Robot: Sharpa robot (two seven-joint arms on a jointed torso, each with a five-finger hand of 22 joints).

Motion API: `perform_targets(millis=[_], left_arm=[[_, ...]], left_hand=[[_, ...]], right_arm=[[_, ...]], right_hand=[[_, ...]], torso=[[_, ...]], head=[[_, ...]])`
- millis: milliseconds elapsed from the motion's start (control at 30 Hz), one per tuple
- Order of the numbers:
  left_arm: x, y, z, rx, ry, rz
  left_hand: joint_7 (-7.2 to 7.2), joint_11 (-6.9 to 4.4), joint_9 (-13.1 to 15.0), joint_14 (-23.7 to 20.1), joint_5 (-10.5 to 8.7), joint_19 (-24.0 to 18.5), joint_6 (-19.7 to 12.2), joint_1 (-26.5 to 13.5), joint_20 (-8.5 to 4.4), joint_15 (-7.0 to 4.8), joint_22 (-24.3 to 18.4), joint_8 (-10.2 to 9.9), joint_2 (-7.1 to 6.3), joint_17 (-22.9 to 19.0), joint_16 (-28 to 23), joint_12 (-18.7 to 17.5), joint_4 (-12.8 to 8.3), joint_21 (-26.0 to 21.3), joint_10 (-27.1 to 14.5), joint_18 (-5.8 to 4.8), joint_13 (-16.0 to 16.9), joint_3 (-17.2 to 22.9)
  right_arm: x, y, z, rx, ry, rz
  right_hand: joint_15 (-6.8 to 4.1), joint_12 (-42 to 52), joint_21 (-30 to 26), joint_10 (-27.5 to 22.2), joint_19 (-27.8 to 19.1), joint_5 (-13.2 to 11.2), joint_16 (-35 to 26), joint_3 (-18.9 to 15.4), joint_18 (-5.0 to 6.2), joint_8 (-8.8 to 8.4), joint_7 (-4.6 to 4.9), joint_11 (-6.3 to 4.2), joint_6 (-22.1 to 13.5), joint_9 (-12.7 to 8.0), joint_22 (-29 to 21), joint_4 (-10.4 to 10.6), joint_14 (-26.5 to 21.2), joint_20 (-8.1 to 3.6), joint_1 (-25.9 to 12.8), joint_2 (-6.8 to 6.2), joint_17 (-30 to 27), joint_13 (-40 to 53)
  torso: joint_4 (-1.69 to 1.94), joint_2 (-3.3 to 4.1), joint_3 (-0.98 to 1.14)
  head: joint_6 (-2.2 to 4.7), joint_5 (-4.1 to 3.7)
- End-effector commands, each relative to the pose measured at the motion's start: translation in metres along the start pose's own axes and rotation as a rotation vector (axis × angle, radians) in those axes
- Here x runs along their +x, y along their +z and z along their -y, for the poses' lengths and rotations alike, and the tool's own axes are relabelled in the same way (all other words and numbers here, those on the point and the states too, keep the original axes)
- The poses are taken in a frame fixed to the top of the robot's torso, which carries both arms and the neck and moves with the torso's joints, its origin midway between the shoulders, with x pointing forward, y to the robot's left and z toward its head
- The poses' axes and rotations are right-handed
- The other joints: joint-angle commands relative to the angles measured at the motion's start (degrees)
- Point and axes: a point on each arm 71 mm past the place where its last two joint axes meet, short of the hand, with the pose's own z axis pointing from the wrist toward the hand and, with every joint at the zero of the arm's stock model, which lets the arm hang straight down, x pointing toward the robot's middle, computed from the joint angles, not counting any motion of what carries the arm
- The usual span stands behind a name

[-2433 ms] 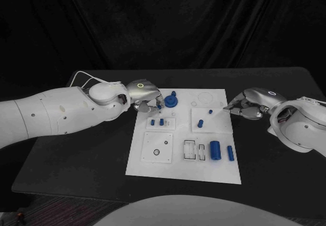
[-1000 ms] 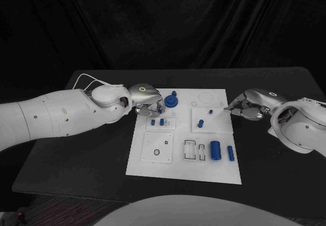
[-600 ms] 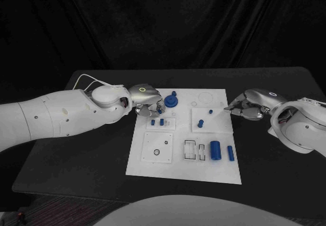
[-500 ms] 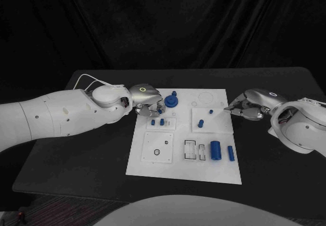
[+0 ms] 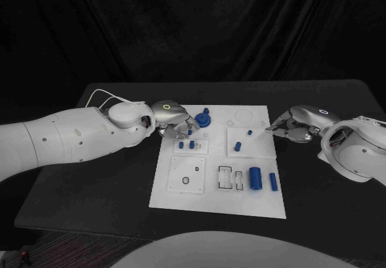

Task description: Assemble the parts on the task board

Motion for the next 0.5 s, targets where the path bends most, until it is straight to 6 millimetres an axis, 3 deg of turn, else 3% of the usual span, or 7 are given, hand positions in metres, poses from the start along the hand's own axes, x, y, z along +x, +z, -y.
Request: perform_targets(millis=[33,100,200,267,333,433,500], left_arm=[[-0.004,-0.003,-0.003,-0.008,0.016,0.072],[-0.006,-0.006,-0.005,-0.009,0.029,0.116],[-0.012,-0.016,-0.012,-0.025,0.059,0.217],[-0.015,-0.022,-0.017,-0.041,0.075,0.267],[-0.017,-0.029,-0.022,-0.059,0.09,0.311],[-0.019,-0.042,-0.03,-0.088,0.097,0.352],[-0.021,-0.053,-0.036,-0.116,0.034,0.374]], left_hand=[[-0.68,0.22,-0.7,-0.4,-0.12,-0.5,-2.4,-0.3,0.03,0.22,8.8,-0.1,0.01,0.1,-0.1,-0.4,0.3,-0.4,-1.2,0.73,-0.2,-1.0],[-0.85,0.26,-0.9,-0.3,-0.12,-0.4,-3.0,-0.2,0.05,0.24,8.8,-0.1,-0.01,0.2,0.0,-0.4,0.4,-0.3,-1.5,0.71,-0.2,-1.2],[-2.94,-0.14,-2.9,0.1,-0.1,-0.3,-9.1,0.6,0.06,0.11,8.9,-0.4,-0.17,1.0,0.7,0.1,1.4,-0.2,-2.2,0.68,-0.1,-2.3],[-3.29,-0.19,-3.4,0.1,-0.09,-0.3,-10.5,1.0,0.05,0.06,8.9,-0.5,-0.23,1.0,0.7,0.3,1.7,-0.3,-2.1,0.69,0.0,-2.4],[-2.97,-0.1,-3.4,-0.3,-0.06,-0.4,-10.2,1.1,0.04,0.05,8.8,-0.4,-0.17,0.2,0.2,0.5,2.1,-0.5,-2.1,0.75,0.0,-2.5],[-2.66,-0.48,-2.4,-1.4,-0.02,-1.1,-5.4,1.4,0.07,-0.03,8.4,0.8,0.29,-1.5,-1.0,2.2,3.3,-2.2,-0.8,1.03,0.6,-2.3],[-2.75,-1.41,-1.8,-3.8,-0.16,-2.5,-1.7,1.0,0.25,-0.19,7.9,2.0,-0.02,-4.5,-3.3,3.5,4.4,-4.4,-0.2,1.28,1.1,-2.1]], right_arm=[[0.001,-0.001,0.0,-0.006,0.002,0.005],[0.0,-0.002,-0.001,-0.008,0.004,0.01],[0.0,-0.005,-0.002,-0.015,0.009,0.016],[-0.001,-0.006,-0.002,-0.017,0.011,0.018],[-0.001,-0.008,-0.002,-0.016,0.013,0.019],[-0.003,-0.009,-0.001,-0.012,0.013,0.024],[-0.006,-0.009,-0.001,-0.013,0.011,0.03]], right_hand=[[0.42,-0.3,-0.3,-0.1,4.7,0.2,-0.2,-0.2,0.13,-0.25,-0.01,0.2,0.3,-0.1,14.3,-0.2,3.9,0.43,0.7,-0.15,3.3,-0.5],[0.42,-0.3,-0.3,-0.1,4.7,0.2,-0.2,-0.2,0.13,-0.25,-0.01,0.2,0.3,-0.1,14.3,-0.2,3.9,0.43,0.7,-0.15,3.3,-0.5],[0.43,-0.3,-0.1,-0.1,4.8,0.3,-0.1,-0.3,0.08,-0.25,0.0,0.21,0.3,-0.1,14.4,-0.2,4.0,0.43,0.8,-0.23,3.4,-0.5],[0.43,-0.3,0.0,-0.1,4.8,0.3,-0.1,-0.3,0.06,-0.24,0.0,0.21,0.4,-0.1,14.4,-0.2,4.0,0.44,0.8,-0.27,3.4,-0.5],[0.43,-0.3,0.0,0.0,4.8,0.3,-0.1,-0.3,0.07,-0.24,0.0,0.21,0.4,-0.1,14.4,-0.2,4.0,0.44,0.8,-0.29,3.4,-0.5],[0.45,-0.5,0.0,-0.1,4.8,0.4,-0.1,-0.2,0.06,-0.22,0.02,0.23,0.6,-0.1,14.4,-0.4,4.0,0.46,1.5,-0.48,3.3,-0.7],[0.48,-0.9,-0.2,-0.2,4.7,0.4,-0.2,-0.1,0.1,-0.19,0.05,0.25,0.7,-0.1,14.4,-0.5,3.9,0.47,1.9,-0.58,3.2,-1.1]], torso=[[-0.09,-0.01,-0.02],[-0.12,0.01,-0.06],[-0.12,0.01,-0.12],[-0.15,0.01,-0.1],[-0.18,0.01,-0.08],[-0.1,0.02,-0.09],[-0.11,0.06,-0.13]], head=[[-0.01,0.49],[-0.01,0.68],[-0.01,1.18],[-0.01,1.26],[-0.01,1.19],[-0.01,1.21],[-0.01,1.33]])
